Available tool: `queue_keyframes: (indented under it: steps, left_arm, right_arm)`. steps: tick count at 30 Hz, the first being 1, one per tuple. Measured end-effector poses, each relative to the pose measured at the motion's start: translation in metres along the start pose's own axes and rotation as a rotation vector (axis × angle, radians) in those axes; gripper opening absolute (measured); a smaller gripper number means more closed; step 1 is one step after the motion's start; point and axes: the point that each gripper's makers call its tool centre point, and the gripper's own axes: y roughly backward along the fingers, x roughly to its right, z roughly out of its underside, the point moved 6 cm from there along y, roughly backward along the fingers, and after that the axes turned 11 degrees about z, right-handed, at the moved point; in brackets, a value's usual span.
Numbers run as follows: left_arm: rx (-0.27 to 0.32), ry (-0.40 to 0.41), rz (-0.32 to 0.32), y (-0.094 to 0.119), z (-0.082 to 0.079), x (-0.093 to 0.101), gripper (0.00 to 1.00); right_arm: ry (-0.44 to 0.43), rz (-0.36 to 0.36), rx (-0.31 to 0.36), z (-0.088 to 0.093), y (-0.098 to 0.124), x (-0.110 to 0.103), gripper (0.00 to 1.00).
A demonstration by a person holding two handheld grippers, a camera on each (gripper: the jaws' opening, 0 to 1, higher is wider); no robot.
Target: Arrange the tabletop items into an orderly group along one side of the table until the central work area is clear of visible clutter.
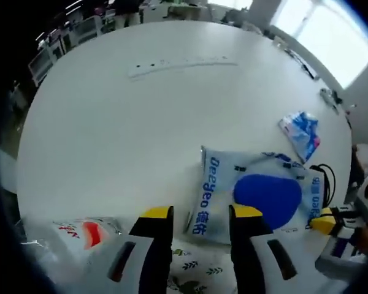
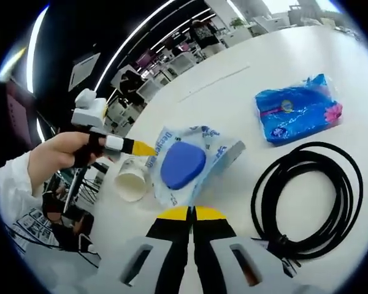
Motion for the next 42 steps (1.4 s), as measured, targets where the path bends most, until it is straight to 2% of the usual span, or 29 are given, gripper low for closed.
queue_keyframes:
  steps: [3, 5, 8, 10, 14, 21, 30, 33, 35, 38, 42]
  left_arm:
    - [-0.02, 0.029, 0.004, -0.004, 0.004, -0.004, 0.25]
    - [-0.033, 0.037, 0.031, -0.006, 0.006, -0.002, 0.15]
    - [-0.024, 0.003, 0.03, -0.001, 0.006, -0.005, 0.0]
    - [-0.006, 0.037, 0.052, 0.002, 0.004, -0.001, 0.0]
    - [0.013, 0.005, 0.046, 0.007, 0.002, 0.003, 0.0]
    - [0.078, 0.036, 0.069, 0.021, 0.003, 0.004, 0.0]
    - [0.14, 0.065, 0.087, 0.039, 0.01, 0.008, 0.0]
    - [0.147, 0.067, 0.092, 0.04, 0.012, 0.011, 0.0]
    - [0.139, 0.054, 0.088, 0.038, 0.012, 0.012, 0.0]
    - [0.145, 0.061, 0.097, 0.036, 0.011, 0.013, 0.0]
    - [0.146, 0.062, 0.096, 0.034, 0.01, 0.016, 0.0]
  right_arm:
    - [-0.003, -0.001, -0.002, 0.001, -0.001, 0.0, 0.0]
    - [-0.005, -0.001, -0.005, 0.001, -0.001, 0.001, 0.0]
    - [-0.002, 0.017, -0.013, 0.003, -0.001, 0.007, 0.0]
    - [-0.021, 0.01, -0.008, 0.002, -0.002, 0.007, 0.0]
    - [0.003, 0.017, -0.003, -0.003, -0.002, 0.008, 0.0]
    - [0.025, 0.019, 0.034, -0.023, 0.002, 0.011, 0.0]
    - [0.202, 0.047, 0.069, -0.063, -0.001, 0.011, 0.0]
    - [0.315, 0.072, 0.065, -0.077, -0.005, 0.013, 0.0]
    - [0.344, 0.075, 0.063, -0.084, -0.01, 0.014, 0.0]
    - [0.447, 0.103, 0.053, -0.09, -0.013, 0.016, 0.0]
    - [0.454, 0.112, 0.048, -0.099, -0.02, 0.02, 0.0]
